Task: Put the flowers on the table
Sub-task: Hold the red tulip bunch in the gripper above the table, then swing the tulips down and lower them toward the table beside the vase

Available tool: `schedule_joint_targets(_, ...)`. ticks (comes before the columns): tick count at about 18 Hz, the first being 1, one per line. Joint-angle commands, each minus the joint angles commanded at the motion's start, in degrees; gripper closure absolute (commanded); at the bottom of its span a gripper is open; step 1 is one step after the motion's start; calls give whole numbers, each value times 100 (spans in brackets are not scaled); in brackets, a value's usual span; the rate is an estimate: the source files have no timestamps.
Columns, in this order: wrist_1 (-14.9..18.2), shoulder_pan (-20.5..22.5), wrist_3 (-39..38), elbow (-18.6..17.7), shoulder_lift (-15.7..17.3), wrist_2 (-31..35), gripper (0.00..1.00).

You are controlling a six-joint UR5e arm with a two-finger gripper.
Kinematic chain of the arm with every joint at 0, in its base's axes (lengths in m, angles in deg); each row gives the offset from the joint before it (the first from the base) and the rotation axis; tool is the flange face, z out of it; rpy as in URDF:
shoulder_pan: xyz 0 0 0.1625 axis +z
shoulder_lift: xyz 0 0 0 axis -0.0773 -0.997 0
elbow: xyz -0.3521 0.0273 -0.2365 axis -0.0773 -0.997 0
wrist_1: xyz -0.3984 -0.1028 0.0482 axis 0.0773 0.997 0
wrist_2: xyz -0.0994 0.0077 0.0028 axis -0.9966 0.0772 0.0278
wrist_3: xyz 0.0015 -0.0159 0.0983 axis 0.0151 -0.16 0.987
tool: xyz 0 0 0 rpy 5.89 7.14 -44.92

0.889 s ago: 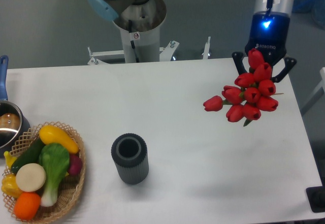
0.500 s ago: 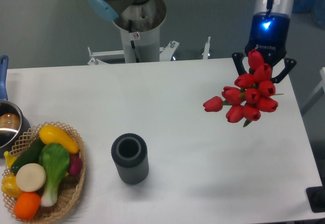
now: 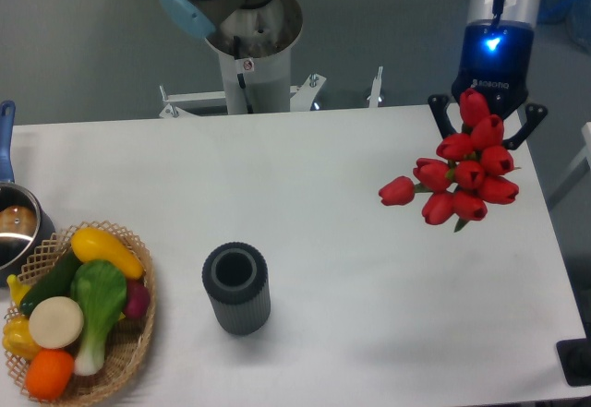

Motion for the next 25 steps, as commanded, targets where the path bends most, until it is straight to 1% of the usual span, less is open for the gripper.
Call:
schedule_joint_targets(4,9,-352,9,-26,-52,774,70)
schedule_joint_targets(6,0,-615,9,-26,-158,1204,70)
schedule_joint_targets(8,0,-931,26,-61,-290,1810,70)
schedule_joint_targets(11,9,-1415,35,-105,-544,2566,70)
schedule_joint_targets(13,18,-1609,70,-166,-650,2928,70)
schedule_joint_targets(15,70,-1723,166,-289,-729,2999,69)
schedule_joint_targets(16,123,-1732,237,-360,-730,3008,69)
schedule_joint_targets(20,132,-1741,351,-729,-747,3008,69)
schedule_joint_targets(22,141,-1750,500,-764,-904,2991,70)
schedule_joint_targets(25,149,-1820,510,-765,-1125,2991,69)
